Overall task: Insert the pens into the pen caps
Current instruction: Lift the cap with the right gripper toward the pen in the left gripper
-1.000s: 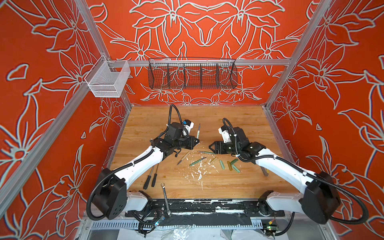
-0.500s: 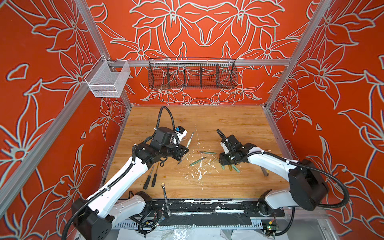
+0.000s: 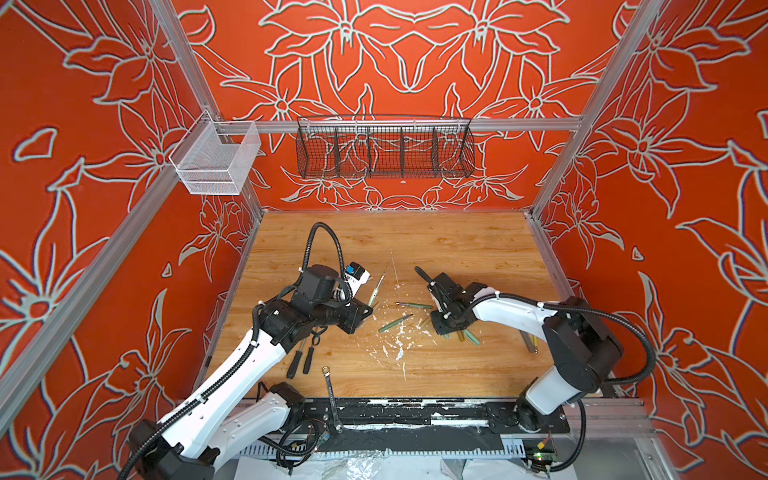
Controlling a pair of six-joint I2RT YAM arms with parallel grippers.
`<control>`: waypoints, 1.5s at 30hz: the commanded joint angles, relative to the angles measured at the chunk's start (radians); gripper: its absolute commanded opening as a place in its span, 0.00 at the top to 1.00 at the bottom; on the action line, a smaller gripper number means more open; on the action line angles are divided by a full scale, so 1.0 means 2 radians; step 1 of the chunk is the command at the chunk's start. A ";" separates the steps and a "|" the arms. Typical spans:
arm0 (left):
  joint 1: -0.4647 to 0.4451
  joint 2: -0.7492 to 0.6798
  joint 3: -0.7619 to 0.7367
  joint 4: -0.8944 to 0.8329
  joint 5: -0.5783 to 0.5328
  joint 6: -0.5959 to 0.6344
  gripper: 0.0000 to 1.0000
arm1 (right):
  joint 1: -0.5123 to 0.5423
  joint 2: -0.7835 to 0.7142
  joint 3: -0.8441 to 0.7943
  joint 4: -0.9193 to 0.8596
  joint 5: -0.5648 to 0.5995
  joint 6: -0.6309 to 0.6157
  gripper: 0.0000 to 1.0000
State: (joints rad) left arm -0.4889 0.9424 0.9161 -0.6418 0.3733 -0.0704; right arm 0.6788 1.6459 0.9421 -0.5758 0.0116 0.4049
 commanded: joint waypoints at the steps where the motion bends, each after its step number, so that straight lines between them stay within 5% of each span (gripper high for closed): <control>1: 0.004 -0.001 0.002 0.006 0.012 0.007 1.00 | 0.013 0.022 0.023 -0.042 0.052 0.002 0.75; 10: 0.004 0.013 0.008 0.010 0.006 -0.005 1.00 | 0.028 0.034 0.044 -0.069 0.081 0.010 0.90; 22: 0.004 0.066 0.008 0.090 0.053 -0.082 1.00 | 0.017 -0.022 0.056 -0.046 0.088 -0.007 0.92; 34: -0.006 0.112 -0.067 0.227 0.105 -0.127 1.00 | -0.054 -0.052 0.094 0.051 -0.028 -0.012 0.92; 45: -0.019 0.190 -0.085 0.289 0.187 -0.121 1.00 | -0.069 -0.060 0.045 0.286 -0.154 0.116 0.92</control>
State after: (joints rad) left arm -0.5213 1.2915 0.7467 -0.1329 0.6754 -0.3122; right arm 0.5484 1.5555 1.0790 -0.2150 -0.2062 0.5083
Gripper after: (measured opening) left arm 0.095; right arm 0.147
